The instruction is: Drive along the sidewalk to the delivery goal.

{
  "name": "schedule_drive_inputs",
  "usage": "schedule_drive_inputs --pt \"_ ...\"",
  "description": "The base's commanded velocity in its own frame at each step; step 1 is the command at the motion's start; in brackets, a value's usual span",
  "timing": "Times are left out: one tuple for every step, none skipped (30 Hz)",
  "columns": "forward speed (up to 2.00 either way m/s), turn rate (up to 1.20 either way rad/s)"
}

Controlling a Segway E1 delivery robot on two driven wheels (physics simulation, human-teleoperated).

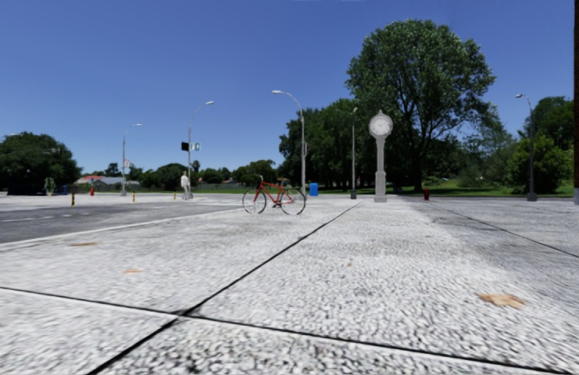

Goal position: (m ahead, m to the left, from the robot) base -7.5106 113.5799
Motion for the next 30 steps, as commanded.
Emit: schedule_drive_inputs --pt "2.00 -0.68" --pt "2.00 -0.68" --pt "2.00 -0.68" --pt "2.00 -0.68" --pt "2.00 -0.68" --pt "2.00 -0.68" --pt "2.00 -0.68" --pt "2.00 -0.31" --pt "2.00 -0.31" --pt "2.00 0.00" --pt "2.00 0.00" --pt "2.00 0.00" --pt "2.00 0.00" --pt "2.00 0.00" --pt "2.00 0.00" --pt "2.00 0.00" --pt "2.00 0.00" --pt "2.00 0.00" --pt "2.00 0.00" --pt "2.00 0.00" --pt "2.00 0.00" --pt "2.00 0.00" --pt "2.00 0.00" --pt "2.00 0.00" --pt "2.00 0.00" --pt "2.00 0.00" --pt "2.00 0.00" --pt "2.00 0.00" --pt "2.00 0.00" --pt "2.00 0.00"
